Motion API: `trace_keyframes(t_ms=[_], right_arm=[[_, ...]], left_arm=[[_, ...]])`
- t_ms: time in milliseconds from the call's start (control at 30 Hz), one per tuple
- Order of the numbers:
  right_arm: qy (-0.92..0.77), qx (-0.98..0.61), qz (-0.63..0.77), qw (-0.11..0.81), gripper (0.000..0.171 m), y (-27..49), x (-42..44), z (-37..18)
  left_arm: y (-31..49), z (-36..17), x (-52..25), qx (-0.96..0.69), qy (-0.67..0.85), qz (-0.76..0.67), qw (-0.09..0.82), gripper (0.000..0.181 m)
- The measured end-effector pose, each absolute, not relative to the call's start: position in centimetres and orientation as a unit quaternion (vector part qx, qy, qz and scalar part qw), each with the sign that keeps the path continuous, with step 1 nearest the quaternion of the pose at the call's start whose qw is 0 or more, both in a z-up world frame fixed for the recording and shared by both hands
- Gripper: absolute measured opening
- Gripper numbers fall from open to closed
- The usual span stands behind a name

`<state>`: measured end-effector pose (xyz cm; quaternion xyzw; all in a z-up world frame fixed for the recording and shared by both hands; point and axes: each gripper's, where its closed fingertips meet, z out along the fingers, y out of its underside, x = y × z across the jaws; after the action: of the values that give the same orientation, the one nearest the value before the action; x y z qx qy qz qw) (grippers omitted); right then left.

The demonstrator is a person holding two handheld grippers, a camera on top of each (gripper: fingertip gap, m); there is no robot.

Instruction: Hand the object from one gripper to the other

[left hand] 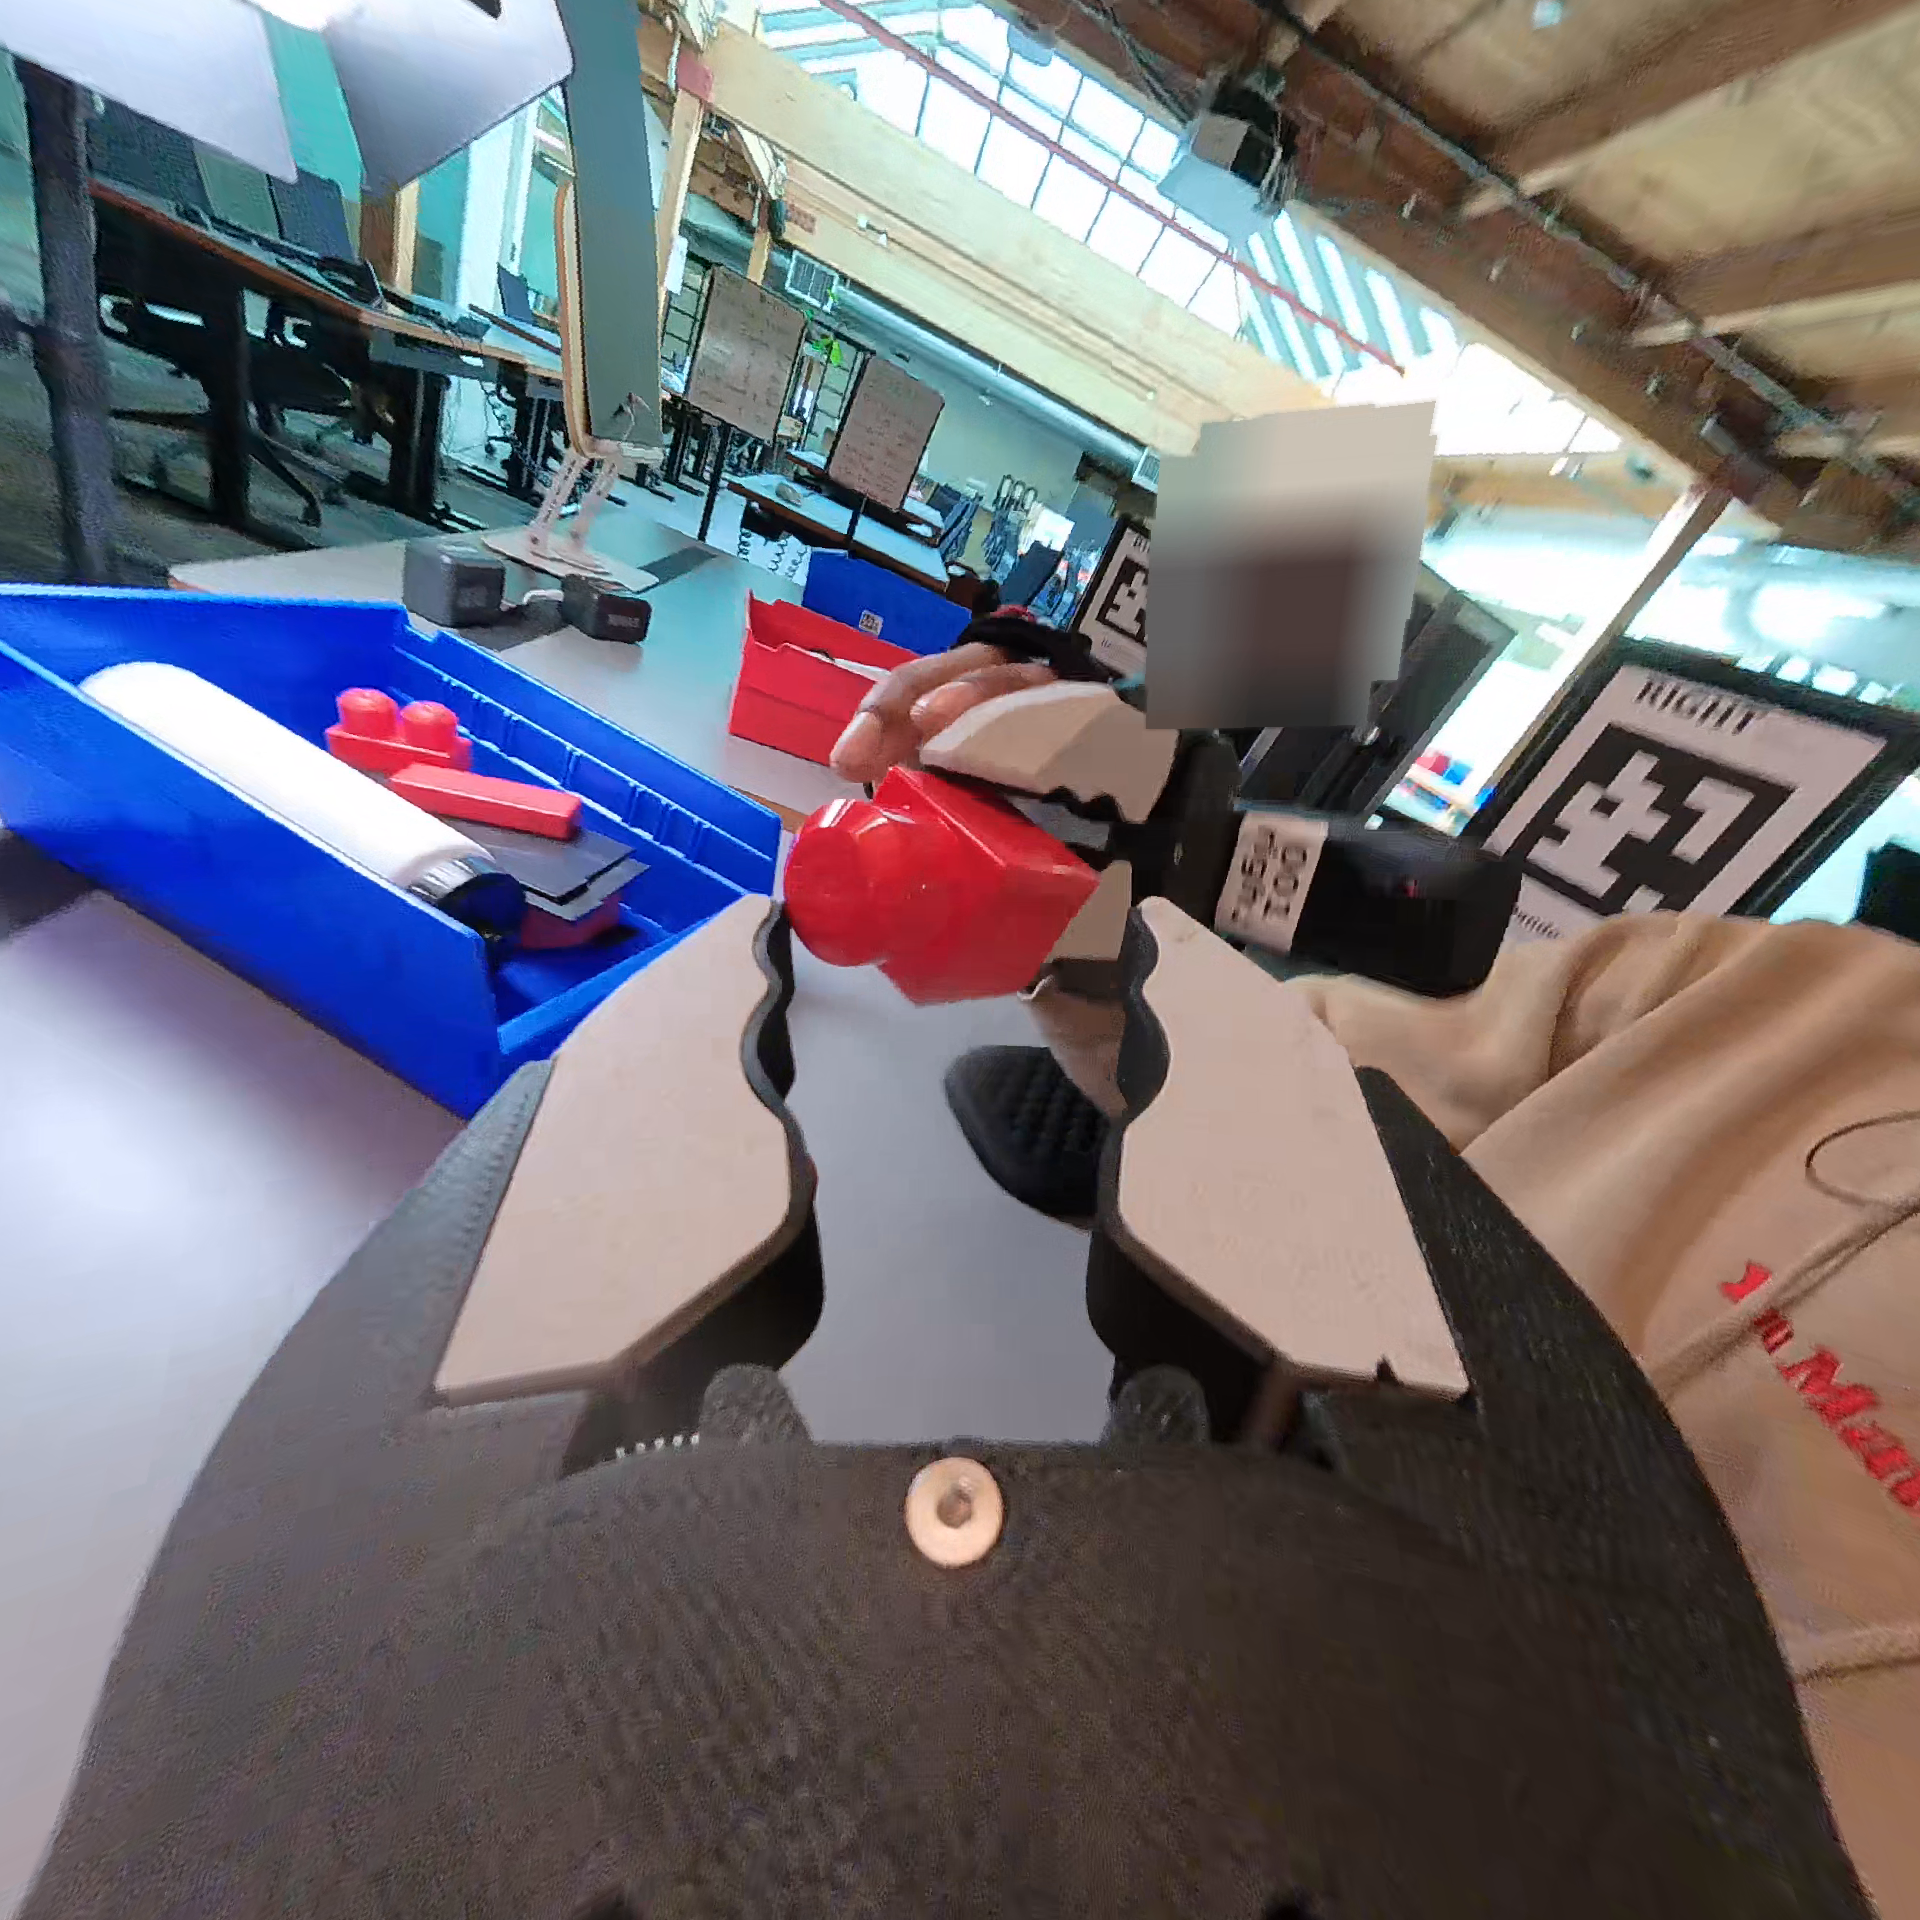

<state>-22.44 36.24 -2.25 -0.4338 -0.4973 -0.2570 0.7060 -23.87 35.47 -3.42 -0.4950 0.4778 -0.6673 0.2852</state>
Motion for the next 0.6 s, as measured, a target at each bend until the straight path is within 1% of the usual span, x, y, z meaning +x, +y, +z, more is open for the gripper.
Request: trace_keyframes(t_ms=[33, 100, 133, 233, 300, 400, 467, 533, 600], right_arm=[[-0.501, -0.418, -0.287, 0.701, 0.007, 36.3, -22.5, -2.4], [-0.505, -0.393, -0.325, 0.696, 0.007, 36.5, -22.8, -2.6], [-0.507, -0.389, -0.33, 0.695, 0.007, 36.5, -23.0, -2.7], [-0.5, -0.384, -0.346, 0.695, 0.007, 36.8, -23.4, -3.0], [-0.501, -0.399, -0.342, 0.688, 0.009, 37.3, -23.3, -3.5], [-0.511, -0.486, -0.248, 0.664, 0.017, 38.1, -22.5, -5.4], [-0.502, -0.578, -0.13, 0.63, 0.033, 38.4, -21.6, -7.1], [-0.463, -0.63, -0.009, 0.623, 0.049, 38.3, -21.3, -7.1], [-0.437, -0.639, 0.038, 0.632, 0.056, 38.2, -21.4, -6.5]], left_arm=[[35.6, -3.5, -23.6, -0.501, 0.462, -0.679, 0.275, 0.06], [36.3, -3.6, -23.3, -0.513, 0.425, -0.704, 0.246, 0.049], [36.6, -3.7, -23.3, -0.522, 0.408, -0.713, 0.232, 0.046], [37.1, -3.9, -23.2, -0.527, 0.392, -0.72, 0.222, 0.044], [37.8, -4.0, -23.3, -0.533, 0.41, -0.691, 0.266, 0.043], [39.9, -3.5, -24.3, -0.533, 0.436, -0.613, 0.388, 0.042], [41.1, -3.5, -25.1, -0.53, 0.471, -0.533, 0.461, 0.042], [42.1, -4.3, -25.4, -0.54, 0.511, -0.424, 0.518, 0.043], [42.0, -5.2, -24.7, -0.55, 0.533, -0.356, 0.535, 0.043]])
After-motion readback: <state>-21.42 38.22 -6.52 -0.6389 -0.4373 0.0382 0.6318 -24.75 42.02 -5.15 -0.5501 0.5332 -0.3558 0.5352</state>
